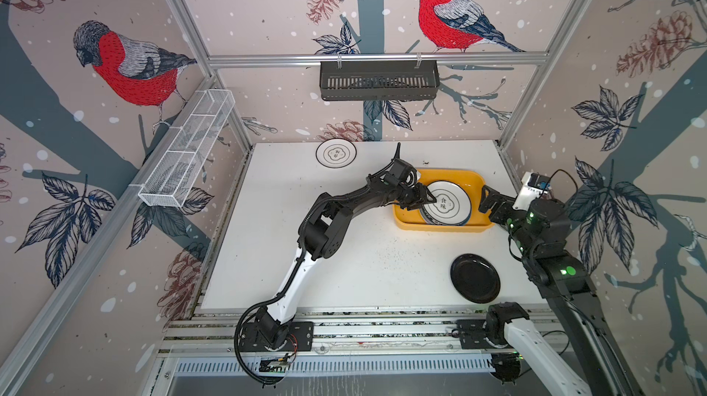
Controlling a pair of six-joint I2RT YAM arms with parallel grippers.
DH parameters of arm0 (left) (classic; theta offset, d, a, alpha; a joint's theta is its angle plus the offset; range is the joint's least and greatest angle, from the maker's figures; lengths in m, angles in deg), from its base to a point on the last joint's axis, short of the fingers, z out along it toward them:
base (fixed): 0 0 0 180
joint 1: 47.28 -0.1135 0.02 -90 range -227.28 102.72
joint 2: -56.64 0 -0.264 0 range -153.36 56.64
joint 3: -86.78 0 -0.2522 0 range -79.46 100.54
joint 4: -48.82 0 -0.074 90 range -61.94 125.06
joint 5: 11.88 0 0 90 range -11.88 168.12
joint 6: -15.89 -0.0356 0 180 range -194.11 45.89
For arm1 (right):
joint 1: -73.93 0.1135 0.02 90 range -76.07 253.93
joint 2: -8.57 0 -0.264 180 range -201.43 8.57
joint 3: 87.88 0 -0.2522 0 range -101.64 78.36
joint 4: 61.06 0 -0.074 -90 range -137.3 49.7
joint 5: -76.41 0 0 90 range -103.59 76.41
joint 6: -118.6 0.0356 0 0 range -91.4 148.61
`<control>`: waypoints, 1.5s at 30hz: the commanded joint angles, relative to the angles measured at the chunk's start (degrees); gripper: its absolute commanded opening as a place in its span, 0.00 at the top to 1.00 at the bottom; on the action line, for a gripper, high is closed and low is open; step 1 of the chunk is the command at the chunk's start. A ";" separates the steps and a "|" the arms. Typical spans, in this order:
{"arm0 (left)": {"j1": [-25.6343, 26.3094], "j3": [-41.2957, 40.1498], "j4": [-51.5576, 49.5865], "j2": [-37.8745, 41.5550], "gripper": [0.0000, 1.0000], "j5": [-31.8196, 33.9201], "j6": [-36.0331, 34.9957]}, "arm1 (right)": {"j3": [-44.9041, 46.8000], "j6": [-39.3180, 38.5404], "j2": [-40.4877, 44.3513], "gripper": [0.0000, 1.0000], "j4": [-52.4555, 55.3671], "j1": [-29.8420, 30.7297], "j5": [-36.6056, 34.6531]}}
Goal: Place the plates into the plastic bin on the countertop
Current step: Place the plate in the plastic bin.
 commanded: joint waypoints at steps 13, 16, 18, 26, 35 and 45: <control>2.19 3.33 -12.49 3.27 0.36 14.40 -11.09 | -0.37 0.55 -0.43 0.00 -1.35 -0.11 0.24; 2.45 5.22 -14.31 2.18 0.34 13.66 -12.11 | -0.45 0.53 -0.48 0.00 -1.31 -0.09 0.23; 2.84 6.71 -16.00 1.60 0.31 14.39 -13.30 | -0.45 0.54 -0.49 0.00 -1.31 -0.10 0.37; 3.24 9.06 -19.32 1.93 0.24 18.54 -15.89 | -0.45 0.62 -0.68 0.00 -1.48 -0.10 0.46; 1.91 5.26 -15.39 8.04 0.22 21.66 -19.63 | -0.71 1.22 -1.05 0.01 -2.05 -0.10 1.65; -5.51 -19.02 2.83 25.81 0.19 24.25 -14.12 | -0.45 4.17 -2.48 0.00 -6.09 -0.05 4.82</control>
